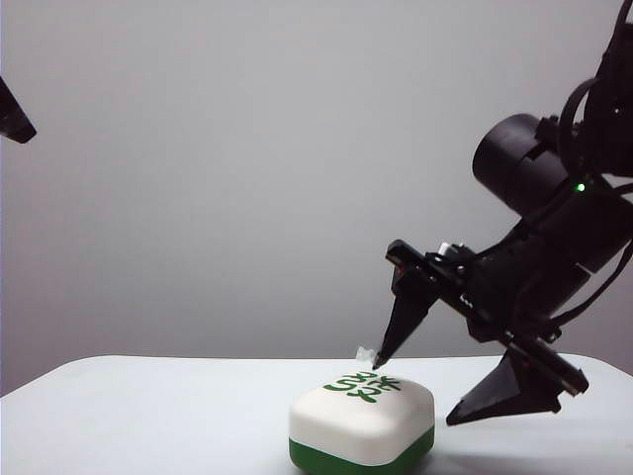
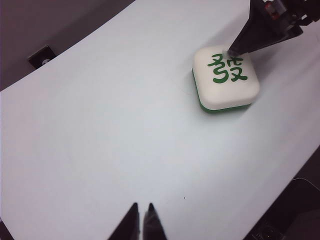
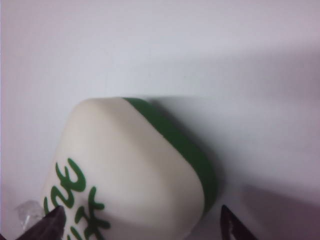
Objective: Pick up the foam mahjong on the table and turn it over.
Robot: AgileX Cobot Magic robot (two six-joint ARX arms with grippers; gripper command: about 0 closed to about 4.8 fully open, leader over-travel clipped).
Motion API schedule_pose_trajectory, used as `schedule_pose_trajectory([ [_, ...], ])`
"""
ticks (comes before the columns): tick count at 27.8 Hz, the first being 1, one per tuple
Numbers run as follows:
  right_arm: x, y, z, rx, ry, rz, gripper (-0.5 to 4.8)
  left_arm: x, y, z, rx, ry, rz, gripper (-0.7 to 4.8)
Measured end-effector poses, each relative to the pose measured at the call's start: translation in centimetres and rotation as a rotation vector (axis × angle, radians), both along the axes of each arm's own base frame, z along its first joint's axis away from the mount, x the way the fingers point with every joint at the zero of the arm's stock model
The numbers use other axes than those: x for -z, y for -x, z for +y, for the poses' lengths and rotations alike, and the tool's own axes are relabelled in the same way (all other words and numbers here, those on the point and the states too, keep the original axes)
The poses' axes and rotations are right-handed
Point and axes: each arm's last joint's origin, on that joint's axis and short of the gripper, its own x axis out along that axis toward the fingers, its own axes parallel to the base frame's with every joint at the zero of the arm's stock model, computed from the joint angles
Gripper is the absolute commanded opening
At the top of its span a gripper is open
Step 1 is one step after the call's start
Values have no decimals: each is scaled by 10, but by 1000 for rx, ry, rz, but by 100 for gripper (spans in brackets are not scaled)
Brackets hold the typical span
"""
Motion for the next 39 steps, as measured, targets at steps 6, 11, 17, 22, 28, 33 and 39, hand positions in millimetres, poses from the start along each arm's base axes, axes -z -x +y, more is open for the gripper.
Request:
schedule_pose_trajectory([
  [6, 7, -4, 10, -19, -11, 28, 71, 0, 0, 0, -1, 0, -1, 19],
  [11, 6, -6, 14, -46, -45, 3, -7, 0, 0, 0, 0, 0, 0, 19],
  [17, -4, -12, 12, -119, -22, -69, -6, 0, 0, 0, 0, 0, 0, 19],
  [22, -43, -21, 3, -190, 400, -215, -6, 0, 0, 0, -2, 2, 1, 18],
  [28, -61, -28, -4, -195, 786, -318, -6, -1, -1, 0, -2, 8, -16, 19],
  [33, -65, -30, -10, -219, 1036, -357, -6, -2, -2, -1, -2, 11, -24, 19],
  [39, -59, -32, -13, -259, 1254, -347, -6, -3, -2, -1, -2, 15, -36, 19],
])
